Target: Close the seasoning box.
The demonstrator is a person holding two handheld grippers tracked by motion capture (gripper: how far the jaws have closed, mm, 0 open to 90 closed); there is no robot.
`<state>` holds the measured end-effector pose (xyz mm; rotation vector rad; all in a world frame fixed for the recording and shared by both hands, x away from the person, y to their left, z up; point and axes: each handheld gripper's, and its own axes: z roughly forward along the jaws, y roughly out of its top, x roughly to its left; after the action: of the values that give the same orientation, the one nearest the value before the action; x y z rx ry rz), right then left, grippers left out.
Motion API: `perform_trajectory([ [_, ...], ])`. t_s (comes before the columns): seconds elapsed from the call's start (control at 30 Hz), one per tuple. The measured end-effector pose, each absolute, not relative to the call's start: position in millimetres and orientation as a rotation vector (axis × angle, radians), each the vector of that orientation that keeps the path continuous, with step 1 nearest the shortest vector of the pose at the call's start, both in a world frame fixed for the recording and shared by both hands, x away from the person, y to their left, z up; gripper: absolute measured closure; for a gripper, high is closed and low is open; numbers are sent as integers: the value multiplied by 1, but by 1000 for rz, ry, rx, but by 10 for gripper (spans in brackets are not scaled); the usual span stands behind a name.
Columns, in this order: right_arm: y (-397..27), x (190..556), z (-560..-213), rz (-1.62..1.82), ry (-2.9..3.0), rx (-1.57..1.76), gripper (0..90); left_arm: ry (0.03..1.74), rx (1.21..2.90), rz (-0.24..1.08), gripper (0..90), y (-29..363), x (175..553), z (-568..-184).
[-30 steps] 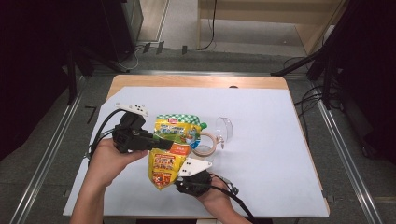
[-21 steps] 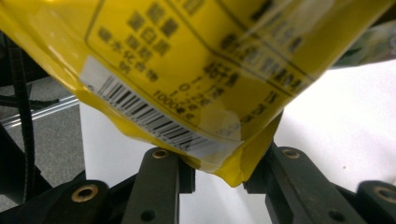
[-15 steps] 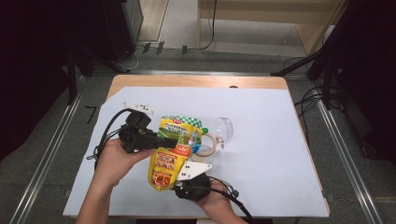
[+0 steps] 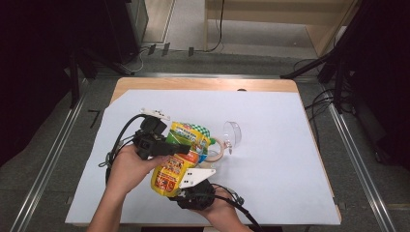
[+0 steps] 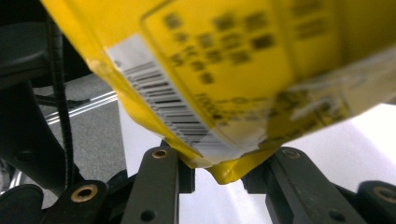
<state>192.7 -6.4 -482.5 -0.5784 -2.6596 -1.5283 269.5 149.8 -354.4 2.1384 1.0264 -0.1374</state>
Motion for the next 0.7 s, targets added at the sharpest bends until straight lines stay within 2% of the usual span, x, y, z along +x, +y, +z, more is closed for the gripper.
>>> perform_trajectory([
  [0.37, 5, 195, -466, -1542, -2633, -523, 712, 1106, 2170, -170, 724, 137, 286, -352],
  [0.7, 13, 198, -457, -1607, -2587, -562, 707, 1111, 2170, -270, 775, 136, 302, -351],
])
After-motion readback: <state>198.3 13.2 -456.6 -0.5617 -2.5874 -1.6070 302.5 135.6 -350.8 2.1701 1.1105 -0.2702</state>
